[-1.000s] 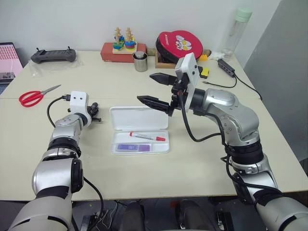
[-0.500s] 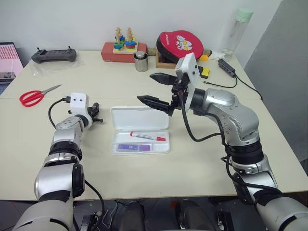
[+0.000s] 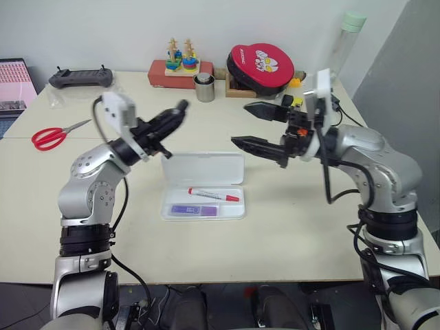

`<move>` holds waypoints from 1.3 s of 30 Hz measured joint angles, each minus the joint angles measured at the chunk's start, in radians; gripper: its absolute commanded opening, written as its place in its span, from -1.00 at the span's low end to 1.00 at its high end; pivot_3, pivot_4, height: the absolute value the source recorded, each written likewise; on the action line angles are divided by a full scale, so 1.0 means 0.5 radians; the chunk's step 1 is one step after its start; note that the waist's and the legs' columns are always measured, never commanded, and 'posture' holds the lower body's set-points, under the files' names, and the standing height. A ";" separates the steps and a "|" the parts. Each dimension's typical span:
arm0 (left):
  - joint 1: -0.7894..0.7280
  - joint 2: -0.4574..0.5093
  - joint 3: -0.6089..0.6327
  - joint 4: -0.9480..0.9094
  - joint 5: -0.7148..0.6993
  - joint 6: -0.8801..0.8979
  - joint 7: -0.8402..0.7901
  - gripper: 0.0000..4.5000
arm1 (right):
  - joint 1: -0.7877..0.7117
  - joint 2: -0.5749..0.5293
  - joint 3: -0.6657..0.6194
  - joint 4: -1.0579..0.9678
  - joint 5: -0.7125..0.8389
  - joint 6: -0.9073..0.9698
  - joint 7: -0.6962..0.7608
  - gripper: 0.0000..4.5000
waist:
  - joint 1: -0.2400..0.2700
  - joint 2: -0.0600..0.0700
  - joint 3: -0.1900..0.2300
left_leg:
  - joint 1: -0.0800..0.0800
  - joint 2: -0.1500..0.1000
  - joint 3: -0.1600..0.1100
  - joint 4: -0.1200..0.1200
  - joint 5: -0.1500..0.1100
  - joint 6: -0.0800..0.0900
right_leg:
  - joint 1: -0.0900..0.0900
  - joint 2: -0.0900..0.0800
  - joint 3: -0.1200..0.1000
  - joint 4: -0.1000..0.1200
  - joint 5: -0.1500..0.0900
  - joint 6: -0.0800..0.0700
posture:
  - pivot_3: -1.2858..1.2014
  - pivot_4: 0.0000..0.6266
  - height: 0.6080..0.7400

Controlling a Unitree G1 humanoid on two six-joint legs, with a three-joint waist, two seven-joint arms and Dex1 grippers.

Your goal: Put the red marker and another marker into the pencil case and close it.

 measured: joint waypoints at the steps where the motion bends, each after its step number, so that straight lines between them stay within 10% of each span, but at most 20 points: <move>1: 0.010 0.034 -0.066 -0.072 -0.015 0.055 -0.056 -0.81 | 0.015 -0.035 -0.007 -0.004 0.007 0.004 0.003 1.00 | -0.006 0.000 0.000 | 0.001 0.001 0.000 0.000 0.000 0.000 | 0.000 0.002 0.002 0.001 -0.001 0.001 | 0.03 -0.52 1.00; 18: 0.142 0.160 -0.830 0.111 0.590 -0.147 -0.523 -0.81 | 0.605 -0.487 0.095 -0.413 0.005 0.081 -0.002 1.00 | -0.025 0.003 0.001 | 0.001 0.002 0.002 0.001 0.000 0.001 | -0.002 0.005 0.006 -0.001 -0.003 0.001 | 0.03 -0.52 1.00; 31: 0.147 0.174 -0.906 0.186 0.789 -0.224 -0.597 -0.81 | 0.650 -0.494 0.167 -0.447 -0.066 0.063 -0.055 1.00 | -0.023 0.003 0.001 | 0.000 0.002 0.002 0.006 0.000 0.001 | -0.001 0.005 0.006 0.000 -0.003 0.003 | 0.03 -0.52 1.00; 39: 0.151 0.179 -0.910 0.190 0.800 -0.213 -0.632 0.00 | 0.664 -0.476 0.186 -0.446 -0.096 0.033 -0.053 1.00 | -0.022 0.003 0.001 | 0.000 0.002 0.002 0.007 0.000 0.001 | -0.001 0.005 0.006 0.000 -0.002 0.003 | 0.03 -0.52 1.00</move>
